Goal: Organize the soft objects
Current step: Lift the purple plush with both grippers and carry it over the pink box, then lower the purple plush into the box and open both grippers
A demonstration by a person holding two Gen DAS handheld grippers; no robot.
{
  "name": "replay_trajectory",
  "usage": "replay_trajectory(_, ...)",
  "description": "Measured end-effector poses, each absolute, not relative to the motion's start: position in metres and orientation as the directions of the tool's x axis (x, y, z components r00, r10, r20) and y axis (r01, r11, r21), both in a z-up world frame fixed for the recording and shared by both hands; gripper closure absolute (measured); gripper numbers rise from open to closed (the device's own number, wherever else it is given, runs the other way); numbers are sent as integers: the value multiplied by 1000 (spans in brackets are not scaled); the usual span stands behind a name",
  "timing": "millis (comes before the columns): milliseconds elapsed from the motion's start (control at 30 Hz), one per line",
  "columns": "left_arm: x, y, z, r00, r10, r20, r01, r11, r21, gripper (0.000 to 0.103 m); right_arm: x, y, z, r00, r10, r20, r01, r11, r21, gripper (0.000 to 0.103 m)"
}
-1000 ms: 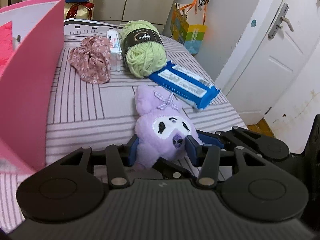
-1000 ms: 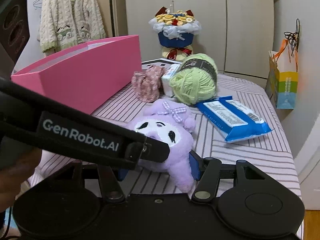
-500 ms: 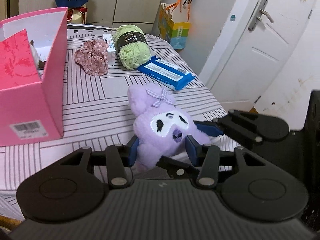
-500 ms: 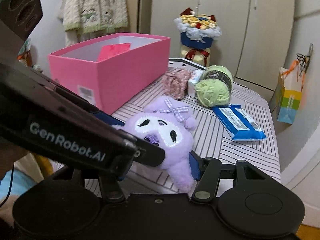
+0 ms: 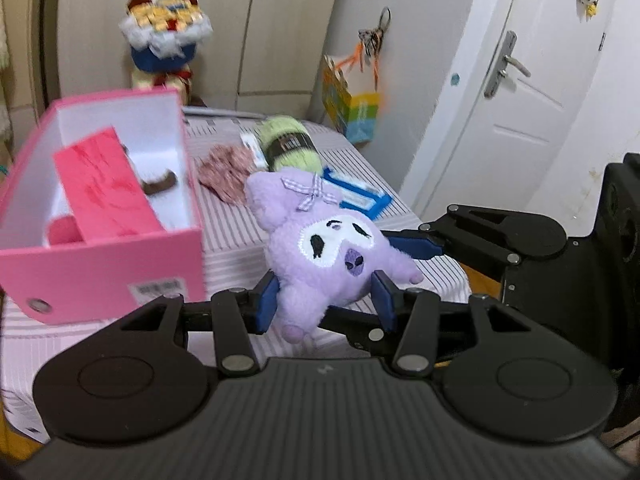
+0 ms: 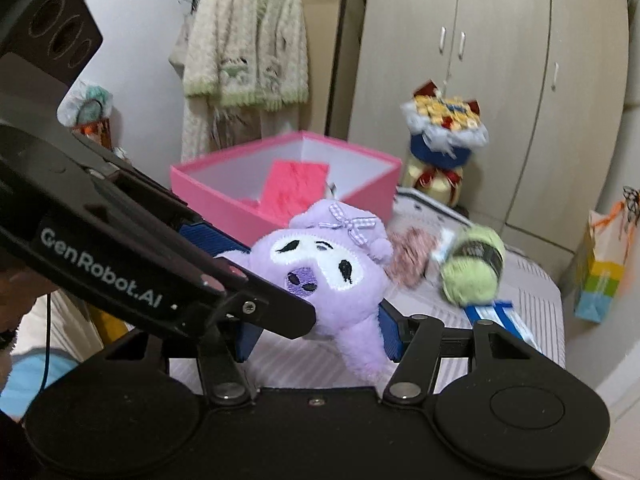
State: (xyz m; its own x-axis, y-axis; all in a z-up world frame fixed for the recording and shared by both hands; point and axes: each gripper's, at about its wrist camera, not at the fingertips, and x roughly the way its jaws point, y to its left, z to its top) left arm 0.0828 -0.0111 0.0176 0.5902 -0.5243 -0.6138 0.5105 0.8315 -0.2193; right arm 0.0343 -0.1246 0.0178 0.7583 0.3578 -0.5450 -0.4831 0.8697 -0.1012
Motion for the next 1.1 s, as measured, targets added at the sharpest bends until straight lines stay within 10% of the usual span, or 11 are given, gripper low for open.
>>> replay_trajectory(1100, 283, 80, 19, 653, -422, -629, 321, 906, -274, 55, 244, -34, 7, 709, 366, -603, -423, 905, 52, 39)
